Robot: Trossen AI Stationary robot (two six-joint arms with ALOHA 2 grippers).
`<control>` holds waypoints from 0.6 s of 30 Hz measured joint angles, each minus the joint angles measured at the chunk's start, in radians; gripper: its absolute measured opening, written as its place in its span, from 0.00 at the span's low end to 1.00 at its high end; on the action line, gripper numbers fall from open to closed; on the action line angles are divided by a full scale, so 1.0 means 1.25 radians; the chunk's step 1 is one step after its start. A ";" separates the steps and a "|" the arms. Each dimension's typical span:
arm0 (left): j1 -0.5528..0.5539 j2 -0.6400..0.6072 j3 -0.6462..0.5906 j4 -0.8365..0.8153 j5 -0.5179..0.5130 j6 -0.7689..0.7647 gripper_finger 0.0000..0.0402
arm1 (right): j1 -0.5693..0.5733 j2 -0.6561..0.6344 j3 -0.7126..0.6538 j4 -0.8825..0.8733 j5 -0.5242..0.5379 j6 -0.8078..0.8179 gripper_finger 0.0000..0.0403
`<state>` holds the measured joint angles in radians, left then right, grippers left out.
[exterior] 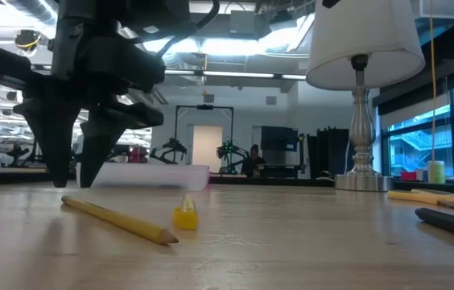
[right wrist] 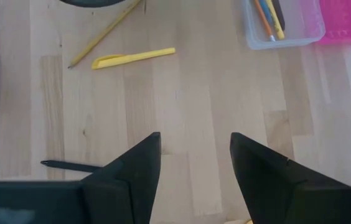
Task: Pick & place school supplies into a supply box
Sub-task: Put the yellow pencil into the pink supply box
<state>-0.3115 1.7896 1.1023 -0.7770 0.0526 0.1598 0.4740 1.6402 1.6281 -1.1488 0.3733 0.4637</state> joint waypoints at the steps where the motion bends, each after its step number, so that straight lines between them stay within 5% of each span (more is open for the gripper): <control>1: 0.000 0.006 0.000 0.000 0.000 0.001 0.24 | 0.000 0.000 0.000 0.000 0.000 0.000 0.49; 10: -0.002 0.067 0.004 -0.003 0.015 -0.005 0.23 | 0.000 0.000 0.000 -0.001 0.000 -0.001 0.49; 18: 0.001 0.069 0.002 0.000 0.012 0.019 0.07 | 0.000 0.000 0.000 -0.003 0.000 -0.001 0.49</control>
<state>-0.3099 1.8755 1.1053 -0.7768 0.0680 0.1837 0.4740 1.6405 1.6281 -1.1525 0.3733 0.4622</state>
